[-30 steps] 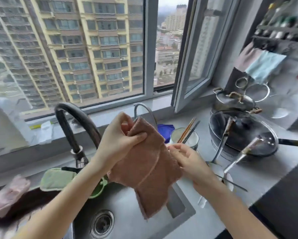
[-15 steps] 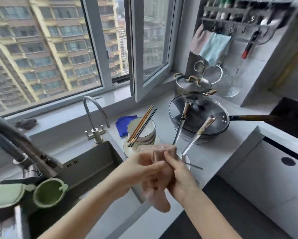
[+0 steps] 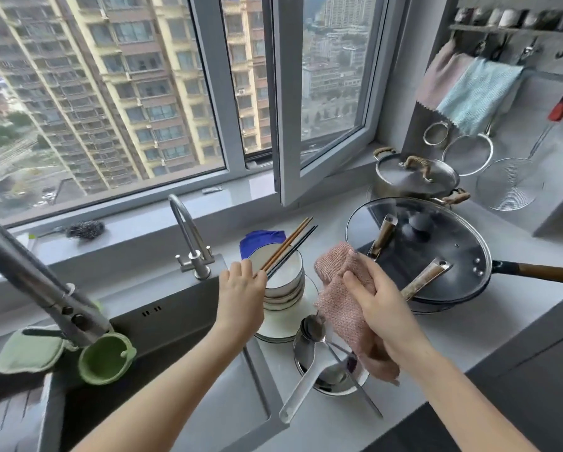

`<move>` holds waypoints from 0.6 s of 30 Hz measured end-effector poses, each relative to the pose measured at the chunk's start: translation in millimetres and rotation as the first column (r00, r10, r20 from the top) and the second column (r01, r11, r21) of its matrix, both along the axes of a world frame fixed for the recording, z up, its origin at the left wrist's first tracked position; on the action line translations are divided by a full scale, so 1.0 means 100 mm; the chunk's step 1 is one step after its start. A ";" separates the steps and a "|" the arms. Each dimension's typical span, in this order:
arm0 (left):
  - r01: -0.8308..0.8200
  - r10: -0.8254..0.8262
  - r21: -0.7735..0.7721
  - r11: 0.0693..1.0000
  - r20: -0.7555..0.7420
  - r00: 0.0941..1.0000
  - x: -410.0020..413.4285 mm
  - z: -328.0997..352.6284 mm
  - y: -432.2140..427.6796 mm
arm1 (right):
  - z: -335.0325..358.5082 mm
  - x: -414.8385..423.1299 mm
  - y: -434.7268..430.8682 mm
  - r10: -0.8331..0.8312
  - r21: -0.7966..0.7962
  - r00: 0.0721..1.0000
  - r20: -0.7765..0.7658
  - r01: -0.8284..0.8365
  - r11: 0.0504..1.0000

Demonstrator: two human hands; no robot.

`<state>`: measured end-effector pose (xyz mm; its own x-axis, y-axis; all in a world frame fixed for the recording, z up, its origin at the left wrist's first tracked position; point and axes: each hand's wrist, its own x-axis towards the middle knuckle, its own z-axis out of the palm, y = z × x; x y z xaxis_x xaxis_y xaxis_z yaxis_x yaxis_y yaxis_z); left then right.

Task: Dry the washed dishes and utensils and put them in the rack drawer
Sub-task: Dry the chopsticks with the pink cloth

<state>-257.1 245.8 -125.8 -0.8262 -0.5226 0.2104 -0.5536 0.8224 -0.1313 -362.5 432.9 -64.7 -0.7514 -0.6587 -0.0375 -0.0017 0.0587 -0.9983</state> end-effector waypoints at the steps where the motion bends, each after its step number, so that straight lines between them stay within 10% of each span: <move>1: 0.014 -0.013 -0.034 0.999 0.027 1.000 -0.02 -0.01 -0.01 | 0.00 -0.03 -0.01 0.001 -0.001 1.000 0.000 -0.001 1.000; 8: 0.168 -0.146 -0.163 0.972 0.140 0.979 -0.03 -0.08 -0.19 | -0.08 -0.11 -0.11 -0.026 -0.024 1.000 0.013 0.027 0.999; 18: 0.075 -0.076 0.059 0.995 0.016 0.997 0.01 0.06 -0.19 | -0.21 -0.04 -0.31 -0.078 -0.029 0.994 0.070 0.080 0.996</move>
<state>-255.9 227.0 -120.2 -0.8672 -0.4694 0.1659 -0.4876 0.8682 -0.0919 -366.7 402.1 -86.0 -0.7975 -0.5991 -0.0713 0.0708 0.0245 -0.9972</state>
